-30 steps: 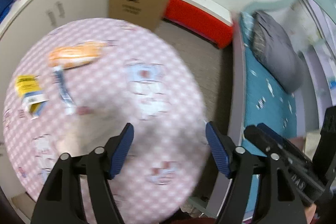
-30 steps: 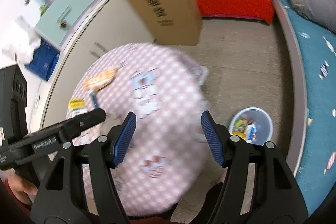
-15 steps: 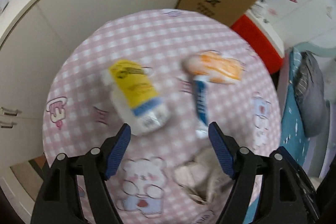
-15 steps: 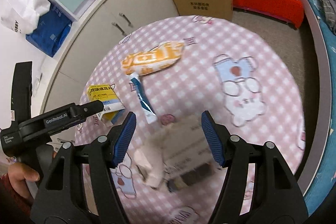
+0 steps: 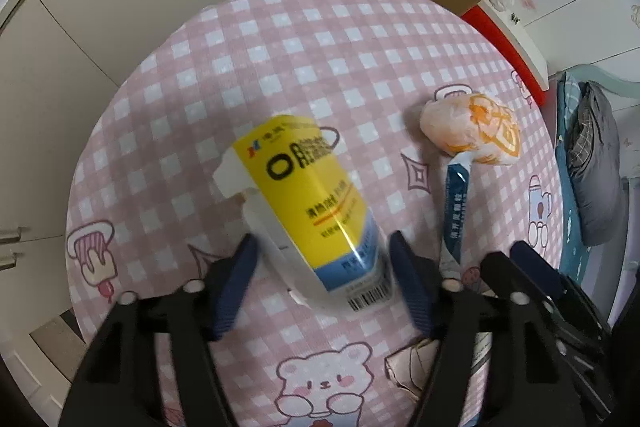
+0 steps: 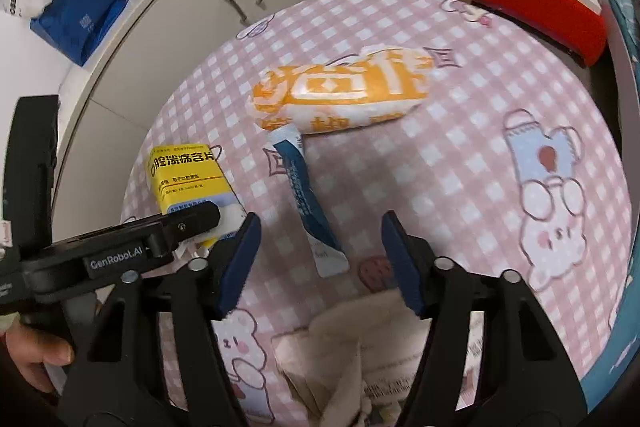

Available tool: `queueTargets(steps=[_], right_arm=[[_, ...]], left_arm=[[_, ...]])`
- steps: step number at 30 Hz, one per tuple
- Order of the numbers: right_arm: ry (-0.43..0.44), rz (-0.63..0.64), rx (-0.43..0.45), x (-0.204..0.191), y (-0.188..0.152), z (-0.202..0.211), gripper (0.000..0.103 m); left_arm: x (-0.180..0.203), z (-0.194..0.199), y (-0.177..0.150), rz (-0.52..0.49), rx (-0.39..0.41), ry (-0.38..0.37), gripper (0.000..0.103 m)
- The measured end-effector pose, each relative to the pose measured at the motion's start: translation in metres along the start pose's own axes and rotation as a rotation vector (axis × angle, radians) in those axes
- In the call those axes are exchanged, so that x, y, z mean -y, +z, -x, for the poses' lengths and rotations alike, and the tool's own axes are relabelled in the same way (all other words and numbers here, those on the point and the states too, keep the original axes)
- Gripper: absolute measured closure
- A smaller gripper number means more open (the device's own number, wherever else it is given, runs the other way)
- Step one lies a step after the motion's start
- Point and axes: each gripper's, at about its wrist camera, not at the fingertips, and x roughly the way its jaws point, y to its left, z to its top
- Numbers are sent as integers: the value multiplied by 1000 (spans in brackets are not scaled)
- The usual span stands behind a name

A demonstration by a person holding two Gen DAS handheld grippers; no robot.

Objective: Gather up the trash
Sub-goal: 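Grasp the yellow-white medicine box with the left gripper while the right grasps the blue tube, then carry both items over the wastebasket and open both grippers to drop them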

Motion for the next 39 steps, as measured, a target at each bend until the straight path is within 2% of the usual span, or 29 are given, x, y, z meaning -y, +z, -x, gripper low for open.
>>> queueTargets(steps=[2,4,6,8,12,17,24,29,32,39], right_arm=[[0,18,-12,-5,4,-9,44],[-3,33,-21,-10,8,-17,48],[-8,54,-38,-14,11,-25,56],[-18,75,-50,-17,12,-32,59],[-23,119,-76,-22,10,-40,89],[19,105,-74,-13,-1,-27,92],[109,33,49,19,-11,45,92],[123,-28,122,65,-22,97,92],[117,-88,167,117,-37,134,92],[56,-197,240,241,-82,212,92]], left_arm=[[-3,2,1,3,6,-18,44],[-3,5,-1,-18,23,-33,56],[-3,8,-3,-37,34,-34,60],[-3,11,-5,-53,37,-44,63],[1,13,-10,-68,43,-40,64],[18,25,-24,-78,81,-50,64],[70,64,-46,-147,178,-80,64],[133,90,-67,-227,239,-102,64],[181,93,-86,-272,252,-120,64],[303,78,-137,-344,203,-189,64]])
